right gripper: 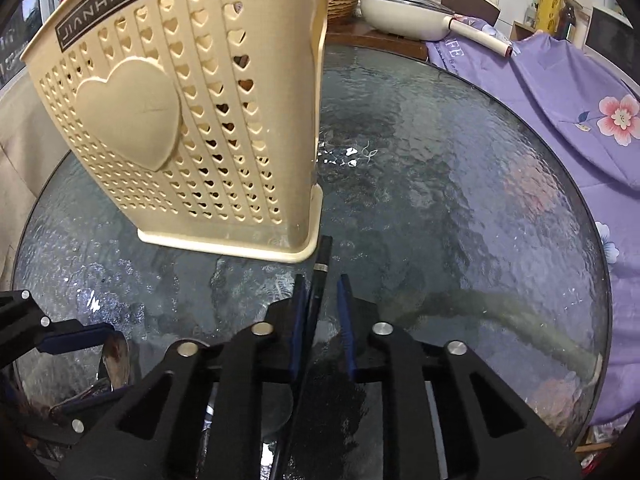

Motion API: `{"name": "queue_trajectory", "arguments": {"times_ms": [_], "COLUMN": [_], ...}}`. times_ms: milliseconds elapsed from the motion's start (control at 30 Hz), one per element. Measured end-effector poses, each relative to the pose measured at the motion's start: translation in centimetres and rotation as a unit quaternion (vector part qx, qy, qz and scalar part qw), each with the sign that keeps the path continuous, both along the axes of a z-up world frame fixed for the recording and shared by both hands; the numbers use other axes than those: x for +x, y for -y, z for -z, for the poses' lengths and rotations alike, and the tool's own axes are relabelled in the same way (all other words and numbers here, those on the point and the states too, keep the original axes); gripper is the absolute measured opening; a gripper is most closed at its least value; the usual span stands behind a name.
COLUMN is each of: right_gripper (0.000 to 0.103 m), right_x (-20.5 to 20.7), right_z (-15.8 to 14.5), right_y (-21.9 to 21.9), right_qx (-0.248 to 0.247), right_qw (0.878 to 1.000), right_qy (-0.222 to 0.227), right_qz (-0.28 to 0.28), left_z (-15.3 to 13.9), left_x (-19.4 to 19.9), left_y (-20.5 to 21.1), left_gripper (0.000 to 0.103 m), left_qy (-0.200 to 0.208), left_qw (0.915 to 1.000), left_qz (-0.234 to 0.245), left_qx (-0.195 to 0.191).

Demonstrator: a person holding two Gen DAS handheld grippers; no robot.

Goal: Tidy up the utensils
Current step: 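Grasp a brown-handled silver spoon with the left gripper while the right gripper grasps a black chopstick, then lift the spoon with the left gripper while the right gripper lifts the black chopstick over the holder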

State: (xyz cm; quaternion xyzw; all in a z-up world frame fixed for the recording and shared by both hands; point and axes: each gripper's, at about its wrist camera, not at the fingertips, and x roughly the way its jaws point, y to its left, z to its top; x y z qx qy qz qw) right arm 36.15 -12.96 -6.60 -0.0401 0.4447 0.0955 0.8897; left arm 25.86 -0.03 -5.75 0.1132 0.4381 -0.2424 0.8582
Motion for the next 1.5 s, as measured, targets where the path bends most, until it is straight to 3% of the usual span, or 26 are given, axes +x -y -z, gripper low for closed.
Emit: {"name": "queue_trajectory", "arguments": {"times_ms": [333,767,1067,1500], "right_gripper": [0.008,0.008,0.008,0.008], "right_x": [-0.3,-4.2,-8.6,-10.5], "right_z": [-1.0,-8.5,-14.5,-16.7], "right_y": [2.5,5.6,6.9,8.0], "right_qx": [0.045,0.126,0.144,0.146], "right_qw": [0.999,0.987,0.975,0.970], "right_qy": [0.012,0.100,0.161,0.176], "right_qz": [0.006,-0.023,-0.061,-0.087], "left_z": [-3.2,-8.6,-11.0,-12.7], "left_x": [-1.6,-3.2,-3.6,-4.3], "left_y": [-0.6,-1.5,-1.4,-1.3], "left_gripper": [0.036,0.036,0.036,0.036], "left_qy": [0.039,0.090,0.123,0.151], "left_qw": [0.9988,0.9933,0.9885,0.9846], "left_qz": [-0.006,-0.017,-0.023,-0.018], "left_qx": [-0.029,-0.070,-0.085,-0.087]}}
